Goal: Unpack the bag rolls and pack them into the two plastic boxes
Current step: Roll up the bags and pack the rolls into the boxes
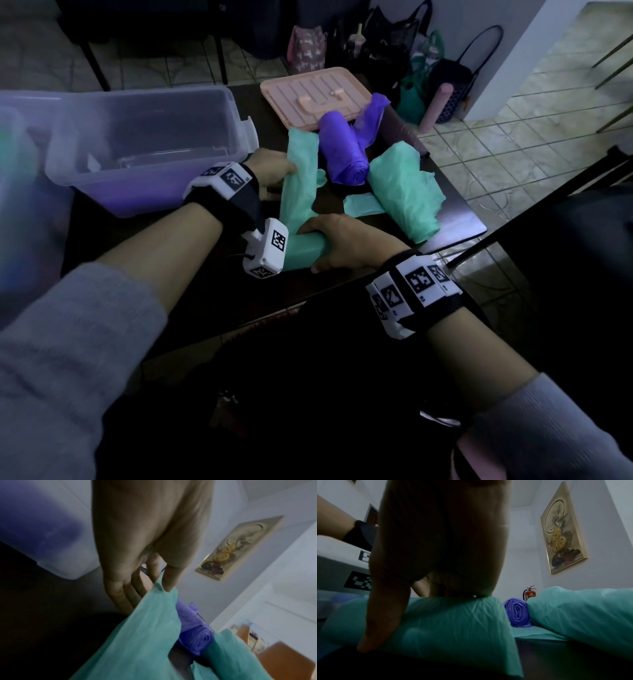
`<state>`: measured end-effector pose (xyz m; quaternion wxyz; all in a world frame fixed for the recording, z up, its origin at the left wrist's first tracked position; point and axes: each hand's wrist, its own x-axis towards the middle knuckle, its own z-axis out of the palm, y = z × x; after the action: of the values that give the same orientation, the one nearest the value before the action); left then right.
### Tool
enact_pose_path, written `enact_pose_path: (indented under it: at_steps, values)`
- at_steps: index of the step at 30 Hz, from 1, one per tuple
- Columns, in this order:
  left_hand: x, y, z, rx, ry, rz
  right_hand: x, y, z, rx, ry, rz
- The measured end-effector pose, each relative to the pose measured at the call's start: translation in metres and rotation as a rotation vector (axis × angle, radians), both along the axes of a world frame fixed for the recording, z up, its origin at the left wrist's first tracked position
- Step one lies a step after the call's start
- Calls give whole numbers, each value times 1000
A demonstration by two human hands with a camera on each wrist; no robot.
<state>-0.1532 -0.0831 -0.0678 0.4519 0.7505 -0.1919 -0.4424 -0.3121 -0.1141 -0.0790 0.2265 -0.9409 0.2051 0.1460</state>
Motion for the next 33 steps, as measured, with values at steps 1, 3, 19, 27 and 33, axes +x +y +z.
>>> enact_pose_path:
  at_steps: [1,3,19,27,33]
  values:
    - [2,-2,0,11,-75,-1,0,0,0,0,0,-1]
    - [2,-4,0,155,-251,-128,0,0,-1,0,4,-3]
    - [6,-18,-1,211,-72,-43,0,-2,-2,-16,16,15]
    - [22,-37,9,-32,48,141,-1,-2,-1,-9,7,14]
    - [18,-29,33,-79,150,194,-2,-2,-1,-3,10,11]
